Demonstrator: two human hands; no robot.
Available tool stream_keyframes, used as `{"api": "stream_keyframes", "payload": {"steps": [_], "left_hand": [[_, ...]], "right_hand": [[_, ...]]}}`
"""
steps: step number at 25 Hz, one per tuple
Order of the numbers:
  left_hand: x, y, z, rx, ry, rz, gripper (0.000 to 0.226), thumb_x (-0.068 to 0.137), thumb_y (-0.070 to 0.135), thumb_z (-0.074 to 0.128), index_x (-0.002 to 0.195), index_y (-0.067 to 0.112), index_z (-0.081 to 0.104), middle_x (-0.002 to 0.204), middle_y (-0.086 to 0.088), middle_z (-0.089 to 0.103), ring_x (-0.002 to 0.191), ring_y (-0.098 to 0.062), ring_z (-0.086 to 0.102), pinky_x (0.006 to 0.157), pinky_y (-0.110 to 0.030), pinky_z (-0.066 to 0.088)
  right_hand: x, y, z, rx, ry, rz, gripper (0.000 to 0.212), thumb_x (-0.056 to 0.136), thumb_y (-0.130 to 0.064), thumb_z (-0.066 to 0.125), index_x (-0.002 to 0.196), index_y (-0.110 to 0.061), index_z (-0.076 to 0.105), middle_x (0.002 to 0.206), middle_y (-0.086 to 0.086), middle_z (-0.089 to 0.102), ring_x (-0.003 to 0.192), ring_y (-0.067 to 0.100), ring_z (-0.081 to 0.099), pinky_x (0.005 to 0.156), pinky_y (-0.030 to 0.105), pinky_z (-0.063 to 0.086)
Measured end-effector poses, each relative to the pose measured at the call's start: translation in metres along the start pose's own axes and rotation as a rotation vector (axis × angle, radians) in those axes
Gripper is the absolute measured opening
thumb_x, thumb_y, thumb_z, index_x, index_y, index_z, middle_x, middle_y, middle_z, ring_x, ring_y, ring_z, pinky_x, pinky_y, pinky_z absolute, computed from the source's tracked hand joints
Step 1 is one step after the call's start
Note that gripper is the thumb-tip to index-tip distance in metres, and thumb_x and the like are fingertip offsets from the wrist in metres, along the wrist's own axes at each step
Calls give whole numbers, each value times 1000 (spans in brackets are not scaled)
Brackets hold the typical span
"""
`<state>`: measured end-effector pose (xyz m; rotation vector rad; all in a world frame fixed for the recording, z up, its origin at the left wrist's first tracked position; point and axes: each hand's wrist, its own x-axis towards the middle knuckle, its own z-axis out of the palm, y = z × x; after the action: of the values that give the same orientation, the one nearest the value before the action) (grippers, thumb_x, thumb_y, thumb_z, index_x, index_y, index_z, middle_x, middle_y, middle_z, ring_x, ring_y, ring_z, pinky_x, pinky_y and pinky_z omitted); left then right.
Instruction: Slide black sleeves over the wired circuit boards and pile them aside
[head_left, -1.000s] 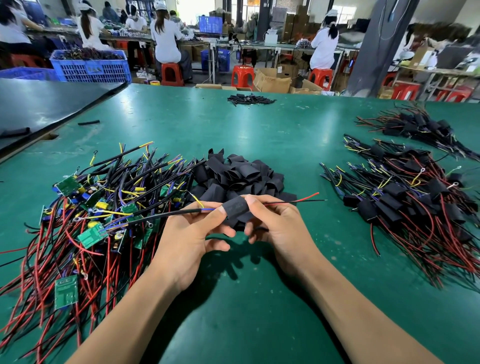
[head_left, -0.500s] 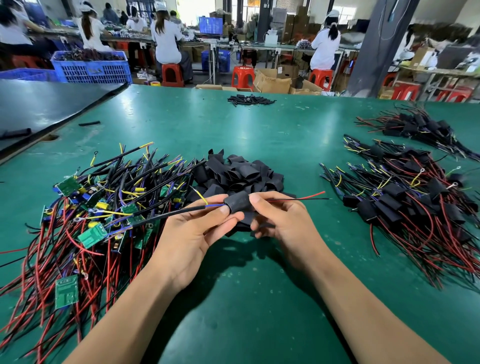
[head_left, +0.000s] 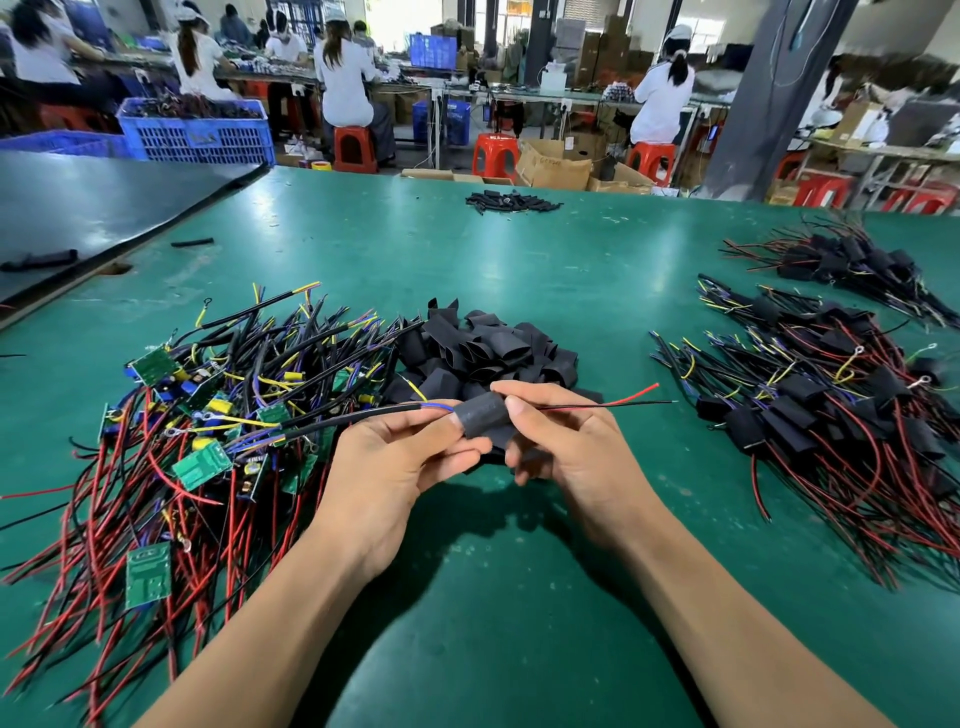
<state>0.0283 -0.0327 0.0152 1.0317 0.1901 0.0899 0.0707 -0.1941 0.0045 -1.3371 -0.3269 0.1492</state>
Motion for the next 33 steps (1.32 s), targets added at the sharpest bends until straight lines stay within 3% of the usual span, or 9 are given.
{"api": "stream_keyframes", "payload": {"steps": [5, 10, 14, 16, 19, 23, 28, 30, 33], "left_hand": [[3, -1, 0, -10, -6, -20, 14, 81, -1, 68, 95, -1, 69, 86, -22, 74, 72, -25, 75, 62, -21, 58], [2, -1, -1, 33, -53, -48, 12, 80, 11, 70, 88, 8, 78, 89, -21, 74, 72, -25, 74, 61, -25, 59], [2, 0, -1, 51, -56, -35, 35, 74, 29, 75, 97, 3, 74, 98, -21, 74, 79, -27, 74, 63, -28, 59], [2, -2, -2, 95, -40, -9, 34, 76, 24, 76, 100, 1, 70, 98, -23, 73, 81, -27, 73, 63, -26, 58], [4, -5, -5, 125, -22, 28, 20, 84, 10, 70, 101, 0, 67, 91, -21, 72, 79, -29, 72, 67, -28, 60], [4, -4, -6, 199, -20, 48, 13, 88, 13, 68, 97, 4, 71, 86, -19, 71, 74, -25, 67, 60, -26, 55], [6, -7, -5, 304, -50, 80, 25, 95, 24, 62, 97, 1, 70, 75, -11, 67, 59, -18, 55, 52, -24, 42], [5, -8, -5, 299, -46, 75, 25, 95, 28, 62, 92, 4, 70, 76, -10, 67, 56, -17, 53, 51, -24, 39], [4, -10, -4, 321, -40, 67, 26, 93, 31, 63, 94, 6, 72, 79, -7, 70, 52, -15, 52, 48, -21, 38]], "right_hand": [[0, 0, 2, 50, 4, 57, 10, 84, -26, 73, 94, -25, 74, 79, 3, 69, 55, 16, 60, 49, 26, 49], [-2, 1, 2, 123, -57, 116, 23, 80, -17, 77, 103, -12, 75, 80, 10, 68, 60, 17, 60, 56, 27, 51], [-1, 1, 0, 165, -4, 142, 27, 75, -15, 79, 101, -10, 76, 81, 8, 71, 67, 16, 65, 66, 26, 55], [-2, 1, -1, 145, -26, 153, 25, 76, -12, 79, 101, -9, 76, 84, 10, 72, 68, 17, 66, 67, 27, 56], [-3, 1, 1, 157, -66, 211, 21, 73, -21, 83, 92, -13, 77, 81, 13, 71, 66, 18, 66, 65, 30, 56], [-3, 0, -2, 49, -115, 224, 15, 79, -30, 81, 85, -18, 74, 81, 11, 69, 62, 18, 62, 62, 30, 55], [-9, -2, 8, -9, -183, 353, 42, 82, -58, 69, 74, -17, 67, 62, 6, 57, 42, 13, 41, 45, 22, 36], [-8, -4, 16, 56, -136, 345, 41, 85, -53, 66, 67, -16, 65, 56, 5, 53, 37, 12, 35, 42, 21, 30], [-3, -14, 16, 395, 74, 277, 37, 83, -45, 64, 60, -16, 63, 52, 1, 49, 35, 11, 33, 39, 20, 28]]}}
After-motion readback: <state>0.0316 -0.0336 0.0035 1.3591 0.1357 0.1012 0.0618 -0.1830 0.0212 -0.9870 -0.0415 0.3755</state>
